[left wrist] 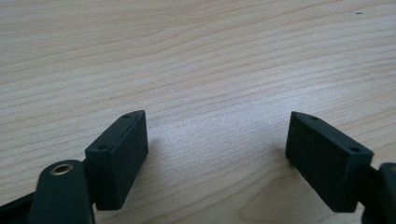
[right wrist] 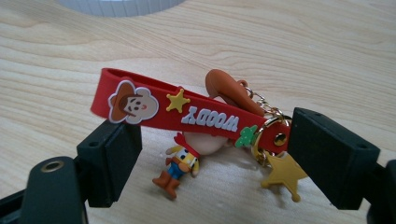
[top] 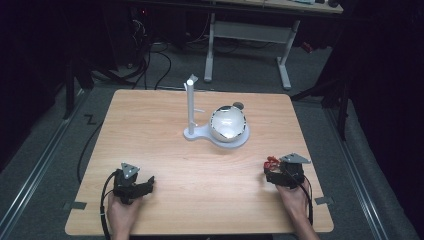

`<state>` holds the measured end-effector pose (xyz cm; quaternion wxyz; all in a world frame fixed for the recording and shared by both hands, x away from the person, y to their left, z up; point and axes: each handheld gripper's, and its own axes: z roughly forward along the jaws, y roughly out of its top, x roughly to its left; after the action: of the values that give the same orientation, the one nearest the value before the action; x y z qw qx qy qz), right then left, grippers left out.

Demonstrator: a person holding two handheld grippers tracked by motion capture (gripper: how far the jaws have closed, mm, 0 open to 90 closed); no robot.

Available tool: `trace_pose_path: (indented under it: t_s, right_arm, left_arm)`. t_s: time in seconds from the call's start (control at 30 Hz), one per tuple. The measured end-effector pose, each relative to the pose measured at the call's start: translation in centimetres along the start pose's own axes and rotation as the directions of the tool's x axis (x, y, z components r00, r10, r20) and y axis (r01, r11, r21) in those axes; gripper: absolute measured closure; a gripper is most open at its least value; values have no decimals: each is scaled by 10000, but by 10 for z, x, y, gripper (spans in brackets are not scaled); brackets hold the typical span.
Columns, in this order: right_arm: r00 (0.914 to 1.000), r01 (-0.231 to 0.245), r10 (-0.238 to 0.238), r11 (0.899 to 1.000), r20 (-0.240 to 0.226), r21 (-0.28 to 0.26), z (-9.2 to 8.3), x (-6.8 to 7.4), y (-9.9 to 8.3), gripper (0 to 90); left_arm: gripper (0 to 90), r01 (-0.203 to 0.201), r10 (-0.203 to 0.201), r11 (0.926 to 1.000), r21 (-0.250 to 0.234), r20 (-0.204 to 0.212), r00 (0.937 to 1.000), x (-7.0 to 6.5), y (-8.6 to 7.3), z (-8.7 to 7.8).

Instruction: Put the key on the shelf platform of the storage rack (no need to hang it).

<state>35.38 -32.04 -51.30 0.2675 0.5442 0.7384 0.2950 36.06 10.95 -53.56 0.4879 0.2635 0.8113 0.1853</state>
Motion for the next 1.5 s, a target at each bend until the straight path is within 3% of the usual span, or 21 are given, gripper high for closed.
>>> trace_pose_path:
  t_s: [0.3, 0.63, 0.77, 0.97, 1.3, 1.5]
  right_arm:
    - [9997, -227, 226, 9995, 92, 211, 14, -2, 1, 187]
    - [9992, -217, 217, 9998, 326, -4, 20, -4, 1, 298]
    - [9991, 36, -37, 10000, 421, 19, 19, -2, 1, 370]
    - [9915, 940, -951, 9954, 890, 162, 20, 2, 3, 500]
    - [9970, 664, -663, 9978, 405, -8, 17, -9, 0, 576]
    - [9964, 758, -754, 9971, 397, -95, 16, -9, -2, 584]
  left_arm:
    - [213, -8, 8, 10000, 3, 7, 10000, 0, 0, 0]
    - [212, -7, 7, 10000, 3, 5, 10000, 0, 0, 0]
    - [212, 9, -9, 10000, 31, 19, 10000, 0, 0, 0]
    - [212, -6, 6, 10000, 3, 9, 10000, 0, 0, 0]
    - [210, -106, 106, 9999, 26, 85, 9999, 1, 0, 0]
    - [210, -109, 108, 9999, 25, 84, 9999, 1, 0, 0]
